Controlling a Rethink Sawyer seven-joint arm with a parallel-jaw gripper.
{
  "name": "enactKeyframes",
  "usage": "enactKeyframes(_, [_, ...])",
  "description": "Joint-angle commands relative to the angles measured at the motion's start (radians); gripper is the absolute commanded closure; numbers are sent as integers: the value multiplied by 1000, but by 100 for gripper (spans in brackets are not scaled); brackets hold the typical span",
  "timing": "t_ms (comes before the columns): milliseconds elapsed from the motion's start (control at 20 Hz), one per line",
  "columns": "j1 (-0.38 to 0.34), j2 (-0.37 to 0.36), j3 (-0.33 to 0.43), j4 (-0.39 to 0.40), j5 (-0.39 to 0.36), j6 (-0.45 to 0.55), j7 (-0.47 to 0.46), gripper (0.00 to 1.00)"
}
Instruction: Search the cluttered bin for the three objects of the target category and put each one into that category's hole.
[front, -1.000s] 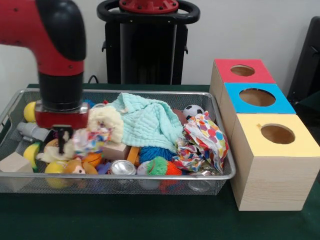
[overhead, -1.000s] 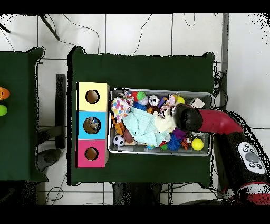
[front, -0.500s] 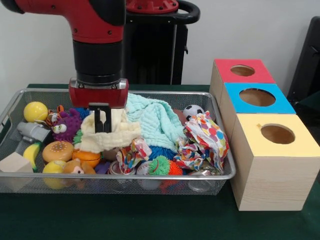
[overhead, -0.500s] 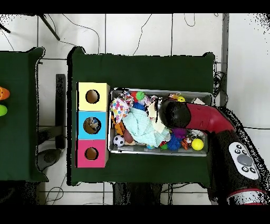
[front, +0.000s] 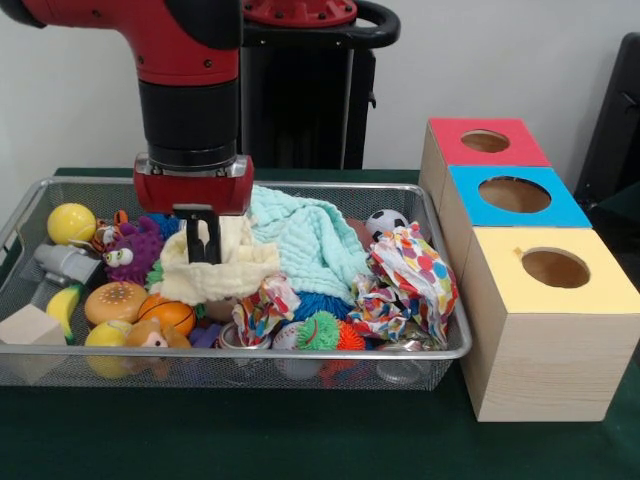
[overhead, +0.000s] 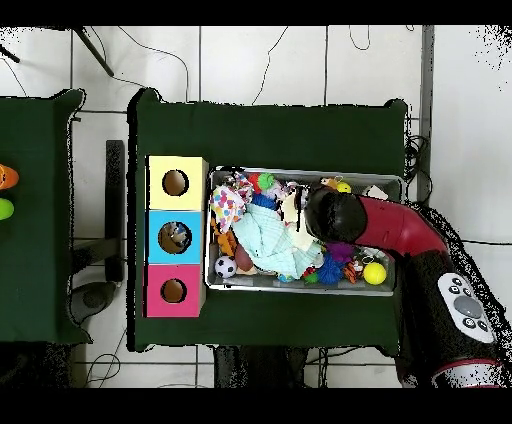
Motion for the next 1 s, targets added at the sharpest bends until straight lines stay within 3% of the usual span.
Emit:
enactKeyframes(50, [7,-3,-16,114,56,72,150,100])
enactKeyframes(200, [86,-82,-64,153,72,89,209,100])
enactKeyframes(300, [139,-94,-96,163,86,80,257,100])
enactKeyframes(800, [249,-67,-167,203,167,-32,308,100])
enactKeyframes(1000, [247,-2,-164,183,203,-66,288,100])
